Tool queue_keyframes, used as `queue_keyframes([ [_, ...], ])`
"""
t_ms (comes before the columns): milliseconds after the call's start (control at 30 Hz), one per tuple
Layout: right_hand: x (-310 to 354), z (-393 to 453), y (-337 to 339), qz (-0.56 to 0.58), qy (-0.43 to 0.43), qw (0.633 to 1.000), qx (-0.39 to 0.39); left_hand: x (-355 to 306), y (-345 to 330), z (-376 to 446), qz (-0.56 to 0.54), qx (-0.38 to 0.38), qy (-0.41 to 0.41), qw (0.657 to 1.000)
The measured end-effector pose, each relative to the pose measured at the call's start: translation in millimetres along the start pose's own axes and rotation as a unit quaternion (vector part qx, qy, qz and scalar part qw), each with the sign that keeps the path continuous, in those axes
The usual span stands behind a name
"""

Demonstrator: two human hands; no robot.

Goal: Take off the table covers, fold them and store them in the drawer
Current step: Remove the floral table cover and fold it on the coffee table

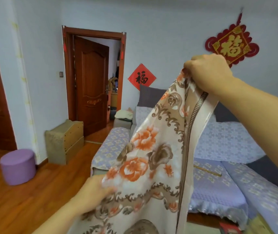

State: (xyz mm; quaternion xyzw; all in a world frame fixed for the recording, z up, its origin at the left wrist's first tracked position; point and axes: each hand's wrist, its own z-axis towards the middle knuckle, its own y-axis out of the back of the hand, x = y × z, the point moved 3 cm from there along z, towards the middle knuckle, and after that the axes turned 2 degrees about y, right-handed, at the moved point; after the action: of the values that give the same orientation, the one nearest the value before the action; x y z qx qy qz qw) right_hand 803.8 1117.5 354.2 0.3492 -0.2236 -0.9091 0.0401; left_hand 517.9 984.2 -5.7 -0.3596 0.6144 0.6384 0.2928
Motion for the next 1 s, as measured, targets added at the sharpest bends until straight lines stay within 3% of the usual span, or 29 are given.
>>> queue_keyframes([
  [200, 5.4, 2.8, -29.7, -0.008, -0.016, 0.998, 0.056, 26.8, 49.0, 1.2, -0.005, -0.174, 0.007, 0.985],
  [300, 1.6, -3.9, -45.4, 0.010, -0.054, 0.997, 0.060, 31.2, 75.3, -2.0, 0.107, -0.220, -0.038, 0.969],
  [367, 4.6, -4.7, -49.2, 0.047, -0.038, 0.995, 0.084, 30.9, 86.7, -4.8, 0.202, -0.333, 0.014, 0.921],
  [433, 15.9, -2.0, -43.5, 0.094, 0.016, 0.988, 0.124, 12.2, 82.3, -6.8, 0.237, -0.453, 0.003, 0.859],
  [467, 23.8, 0.1, -37.5, 0.112, 0.043, 0.983, 0.138, -5.2, 68.4, -4.6, 0.243, -0.450, -0.039, 0.858],
  [533, 42.1, 5.5, -19.7, 0.134, 0.103, 0.976, 0.136, -33.9, 25.0, 13.6, 0.221, -0.344, -0.100, 0.907],
  [567, 50.9, 8.3, -9.1, 0.138, 0.141, 0.973, 0.122, -43.7, 4.7, 24.6, 0.197, -0.292, -0.098, 0.931],
  [633, 63.0, 12.0, 14.8, 0.128, 0.200, 0.967, 0.095, -54.5, -16.2, 42.7, 0.127, -0.258, -0.078, 0.955],
  [733, 63.5, 14.6, 42.1, 0.098, 0.220, 0.968, 0.065, -60.3, -23.4, 54.7, 0.088, -0.261, -0.093, 0.957],
  [833, 54.6, 12.5, 52.5, 0.098, 0.233, 0.967, 0.039, -58.3, -37.5, 59.9, -0.030, -0.234, -0.132, 0.963],
  [1000, 38.2, -6.6, 55.4, 0.052, 0.277, 0.959, -0.015, -56.8, -47.9, 77.4, -0.142, -0.185, -0.124, 0.964],
])
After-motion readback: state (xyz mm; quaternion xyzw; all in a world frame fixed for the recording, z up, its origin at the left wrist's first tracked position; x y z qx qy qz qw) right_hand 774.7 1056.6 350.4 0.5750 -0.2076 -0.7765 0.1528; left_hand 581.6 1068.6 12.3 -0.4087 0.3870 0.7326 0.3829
